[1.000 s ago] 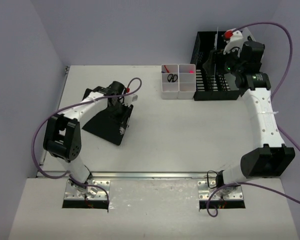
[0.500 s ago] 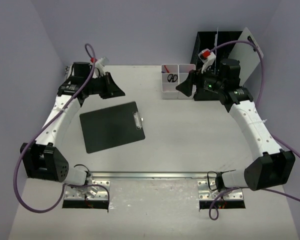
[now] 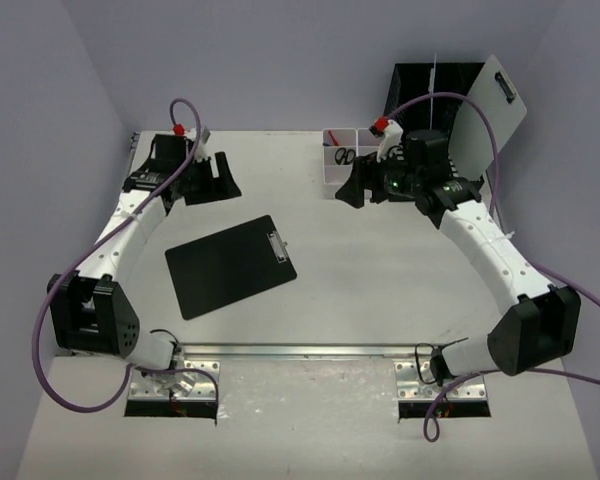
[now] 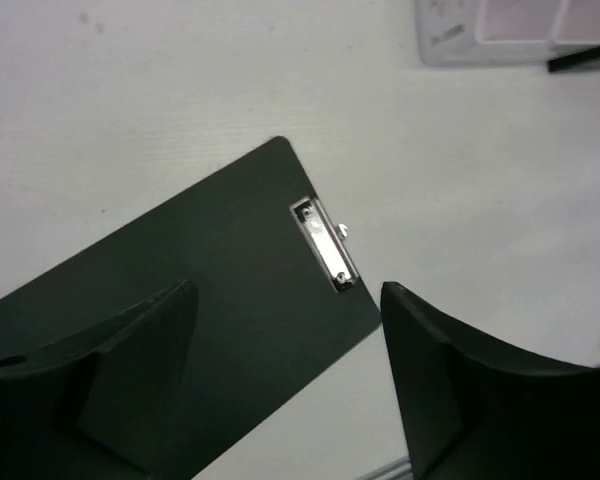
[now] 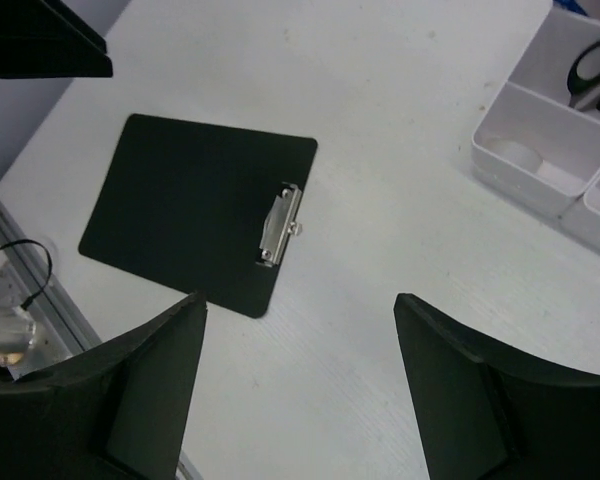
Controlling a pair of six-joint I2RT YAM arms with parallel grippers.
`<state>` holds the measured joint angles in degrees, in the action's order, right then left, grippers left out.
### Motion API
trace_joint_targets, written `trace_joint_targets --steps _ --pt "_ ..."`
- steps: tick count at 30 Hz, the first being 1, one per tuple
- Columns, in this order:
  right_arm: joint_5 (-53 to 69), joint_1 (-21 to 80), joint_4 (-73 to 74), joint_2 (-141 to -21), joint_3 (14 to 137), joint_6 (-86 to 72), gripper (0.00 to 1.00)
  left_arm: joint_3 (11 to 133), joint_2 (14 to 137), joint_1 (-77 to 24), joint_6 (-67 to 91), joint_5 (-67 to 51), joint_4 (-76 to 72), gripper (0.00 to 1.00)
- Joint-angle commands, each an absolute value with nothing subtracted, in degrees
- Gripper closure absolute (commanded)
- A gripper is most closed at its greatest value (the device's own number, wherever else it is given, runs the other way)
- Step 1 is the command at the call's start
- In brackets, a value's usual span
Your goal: Organize the desk
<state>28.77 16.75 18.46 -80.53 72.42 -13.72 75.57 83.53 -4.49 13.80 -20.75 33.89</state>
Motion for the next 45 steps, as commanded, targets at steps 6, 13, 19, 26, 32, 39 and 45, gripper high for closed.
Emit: trace_joint_targets --steps 6,13,19,26,32,39,45 --pt "11.7 29.2 16.3 -86.6 70.1 -16.8 0.25 67.1 74.1 -3.8 11.1 -9.3 27.0 0.0" --pt "-0.4 39.2 18.7 -101.8 78.8 -24.5 0.27 66.2 72.3 -3.7 10.5 -5.8 27.5 0.0" --pt "-8.8 44.4 19.0 -113.7 87.4 -24.8 0.27 65.0 71.2 -3.7 9.9 -5.5 27.4 0.0" --pt "-11.2 45.1 18.2 -121.7 92.4 -21.9 0.31 63.9 70.6 -3.6 9.4 -5.6 26.3 0.0" --pt "-11.3 46.1 18.9 -124.2 91.6 -21.4 0.35 63.1 70.6 -3.3 8.9 -5.9 25.6 0.0" --pt "-10.7 46.7 19.5 -124.8 89.5 -22.5 0.37 62.1 70.9 -3.0 8.8 -6.2 25.2 0.0" --pt "-10.4 46.8 19.3 -126.9 90.3 -22.4 0.53 61.8 70.8 -2.5 8.0 -5.4 25.7 0.0"
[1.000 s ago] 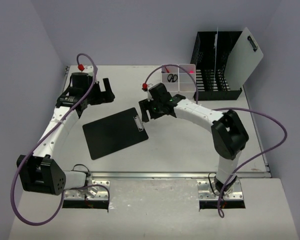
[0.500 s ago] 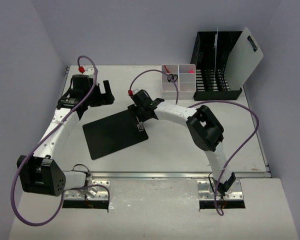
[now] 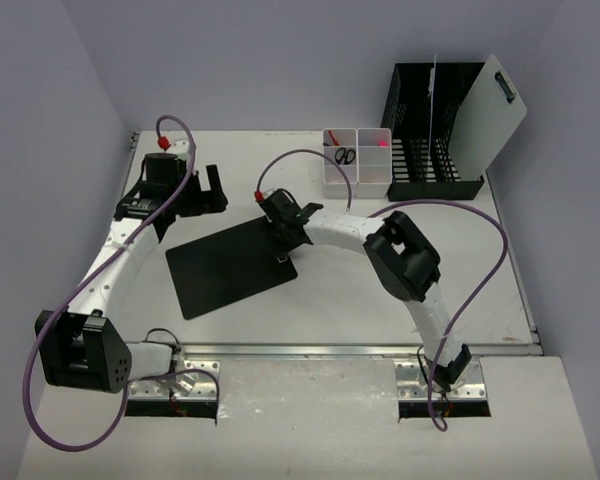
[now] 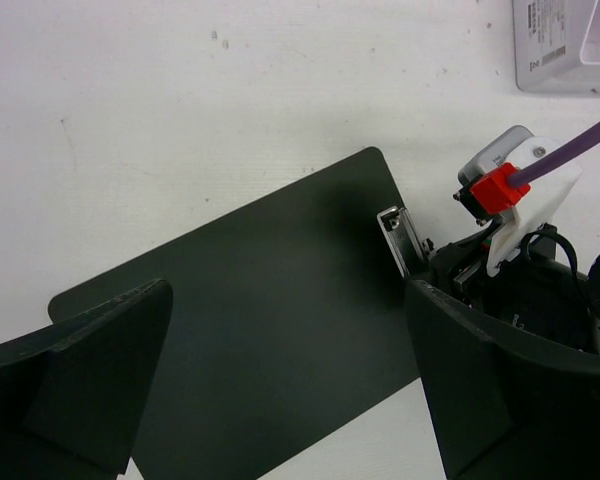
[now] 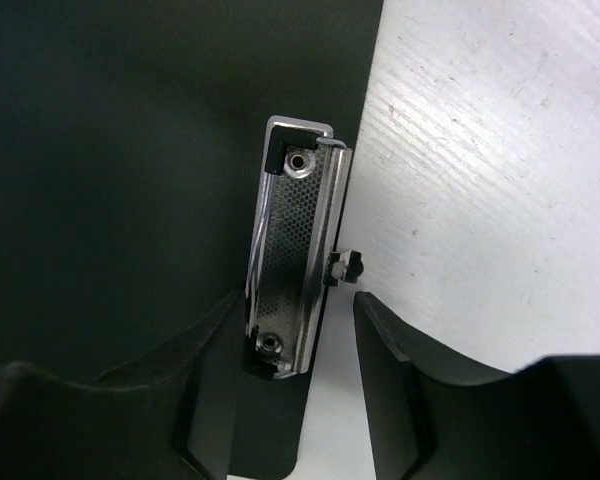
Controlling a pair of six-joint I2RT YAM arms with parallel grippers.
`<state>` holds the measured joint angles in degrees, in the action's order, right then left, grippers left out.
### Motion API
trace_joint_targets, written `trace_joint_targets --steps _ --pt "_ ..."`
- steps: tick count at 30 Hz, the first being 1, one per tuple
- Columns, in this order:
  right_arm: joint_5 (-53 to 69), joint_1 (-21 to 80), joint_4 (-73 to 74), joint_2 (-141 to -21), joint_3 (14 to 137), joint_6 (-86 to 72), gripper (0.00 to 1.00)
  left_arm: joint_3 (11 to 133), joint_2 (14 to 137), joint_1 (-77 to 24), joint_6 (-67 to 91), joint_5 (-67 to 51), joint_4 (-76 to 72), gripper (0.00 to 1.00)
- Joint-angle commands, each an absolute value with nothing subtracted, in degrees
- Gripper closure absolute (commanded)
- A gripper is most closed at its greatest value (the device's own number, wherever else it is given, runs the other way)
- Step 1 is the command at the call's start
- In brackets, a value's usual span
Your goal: Organize the desk
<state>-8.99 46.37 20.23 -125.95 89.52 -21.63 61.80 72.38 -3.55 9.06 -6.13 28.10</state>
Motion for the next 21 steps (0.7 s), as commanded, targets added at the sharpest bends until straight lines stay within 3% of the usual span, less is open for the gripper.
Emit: trace_joint_targets --steps 1,8,14,21 --pt "-10.4 47.1 19.5 -127.5 90.7 -22.2 0.54 61.7 70.8 -2.3 7.7 -5.3 25.7 0.0" --pt "-10.3 48.2 20.7 -128.5 89.8 -21.8 0.68 62.0 71.9 -1.9 7.4 -4.8 25.5 0.0" --pt "-11.6 48.3 22.4 -125.8 86.8 -19.0 0.99 63.5 74.7 -1.8 6.5 -6.1 25.7 0.0" --pt "-13.8 46.9 17.7 -114.3 81.6 -8.0 0.99 65.6 78.3 -1.4 -2.5 -23.9 27.5 0.0"
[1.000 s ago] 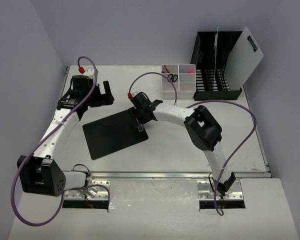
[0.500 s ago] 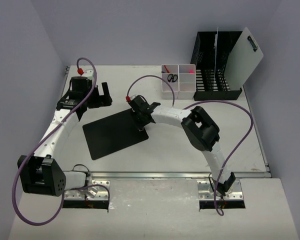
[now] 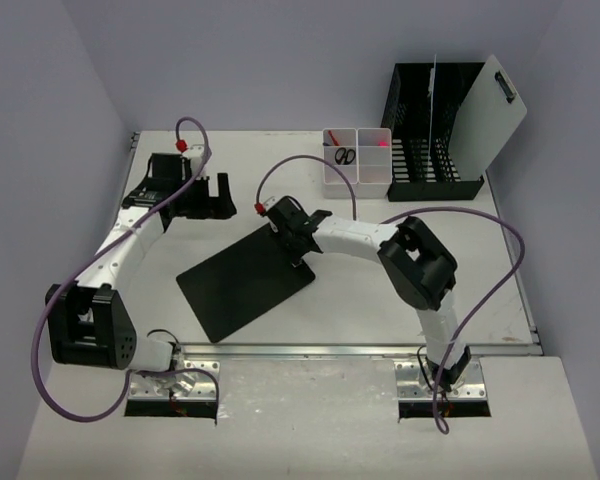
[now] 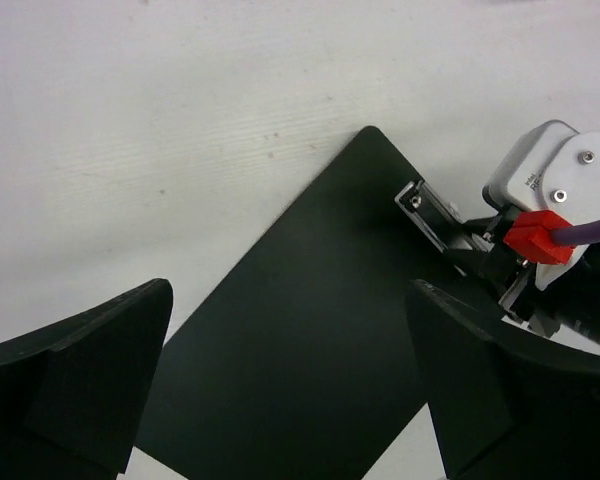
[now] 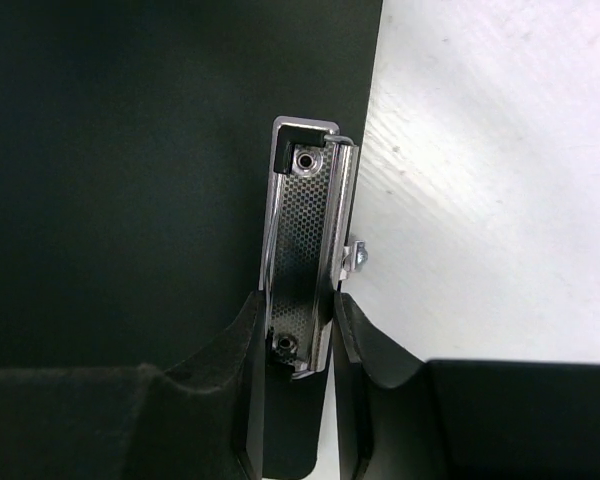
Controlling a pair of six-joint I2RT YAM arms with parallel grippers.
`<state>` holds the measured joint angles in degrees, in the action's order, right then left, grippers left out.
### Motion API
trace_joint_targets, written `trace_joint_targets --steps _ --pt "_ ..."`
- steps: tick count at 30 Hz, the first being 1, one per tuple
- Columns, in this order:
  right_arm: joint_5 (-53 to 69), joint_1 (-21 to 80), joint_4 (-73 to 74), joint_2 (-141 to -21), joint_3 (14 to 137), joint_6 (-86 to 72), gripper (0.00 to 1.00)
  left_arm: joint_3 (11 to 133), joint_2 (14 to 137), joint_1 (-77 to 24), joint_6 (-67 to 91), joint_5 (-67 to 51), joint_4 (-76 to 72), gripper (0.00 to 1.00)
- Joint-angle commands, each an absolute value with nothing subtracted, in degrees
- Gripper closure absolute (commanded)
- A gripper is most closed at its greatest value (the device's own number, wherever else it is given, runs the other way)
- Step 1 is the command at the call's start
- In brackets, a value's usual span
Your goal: Organize the desk
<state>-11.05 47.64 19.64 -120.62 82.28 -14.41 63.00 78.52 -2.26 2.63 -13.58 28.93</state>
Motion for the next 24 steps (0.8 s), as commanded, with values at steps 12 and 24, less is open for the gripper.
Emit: trace_joint_targets --steps 12,24 --pt "-11.9 46.7 3.2 -99.1 71.6 12.6 0.99 69.3 85.8 -1.2 -3.9 -52.3 22.5 0.01" --pt "-6.0 46.8 -7.1 -90.3 62.8 21.9 0.99 67.0 88.6 -1.1 2.3 -60.7 9.8 0.04"
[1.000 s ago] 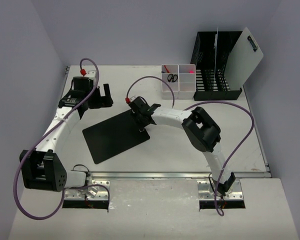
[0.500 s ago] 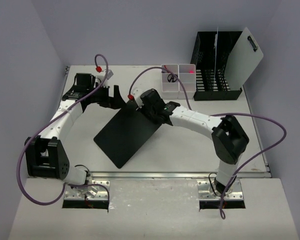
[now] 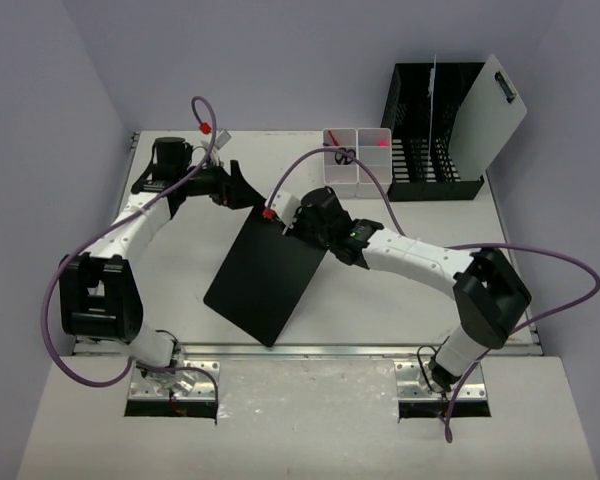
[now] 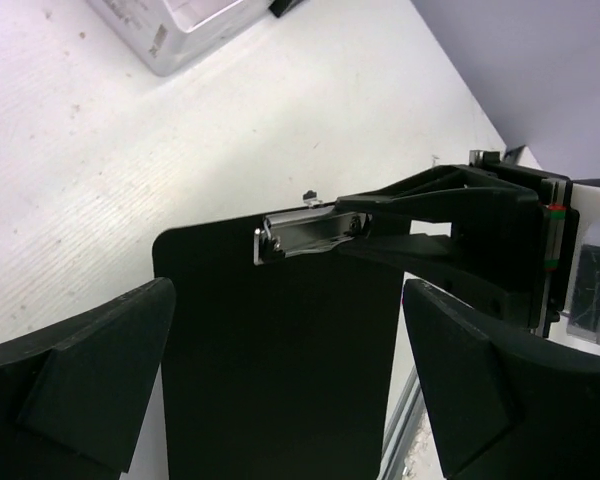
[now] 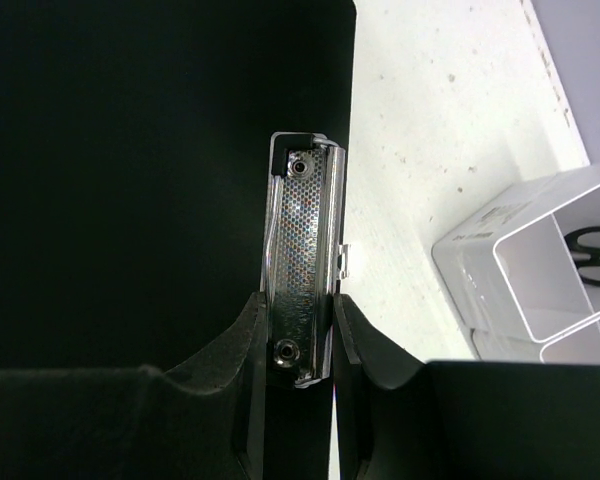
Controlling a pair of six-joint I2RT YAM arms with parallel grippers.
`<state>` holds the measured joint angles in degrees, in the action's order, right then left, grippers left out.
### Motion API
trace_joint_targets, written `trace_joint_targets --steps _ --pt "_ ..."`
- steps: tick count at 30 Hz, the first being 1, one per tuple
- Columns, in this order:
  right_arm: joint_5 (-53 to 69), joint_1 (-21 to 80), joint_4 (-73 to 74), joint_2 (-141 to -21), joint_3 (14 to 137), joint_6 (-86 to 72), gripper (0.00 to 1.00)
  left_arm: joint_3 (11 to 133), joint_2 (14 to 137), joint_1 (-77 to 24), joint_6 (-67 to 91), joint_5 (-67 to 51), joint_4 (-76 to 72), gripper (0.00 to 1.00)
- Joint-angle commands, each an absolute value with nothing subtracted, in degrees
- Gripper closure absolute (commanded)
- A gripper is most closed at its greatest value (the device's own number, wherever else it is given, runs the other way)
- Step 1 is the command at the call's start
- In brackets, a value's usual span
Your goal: Organize the desk
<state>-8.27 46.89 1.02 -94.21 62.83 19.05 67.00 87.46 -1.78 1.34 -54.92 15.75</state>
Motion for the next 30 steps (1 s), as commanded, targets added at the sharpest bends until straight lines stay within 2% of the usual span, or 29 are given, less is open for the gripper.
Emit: trace_joint_targets --steps 1,10,16,21,30 --pt "-5.4 46.8 -7.4 -90.1 62.8 22.1 0.99 67.0 89.1 -1.1 2.3 -61.1 9.7 0.05" --pt "-4.4 46.8 -8.5 -88.7 63.0 23.6 0.99 67.2 94.0 -1.1 2.2 -60.9 6.4 0.07" --pt "-3.9 46.8 -8.9 -88.3 63.1 24.5 0.99 67.4 96.5 -1.1 3.4 -70.9 3.0 0.13" --pt "-4.0 46.8 -8.2 -88.4 63.2 24.4 0.99 66.4 95.7 -0.1 3.1 -66.6 1.1 0.09" --pt "-4.3 46.8 -7.8 -88.3 62.6 24.5 0.99 66.2 90.8 2.5 2.8 -66.0 -2.4 0.06"
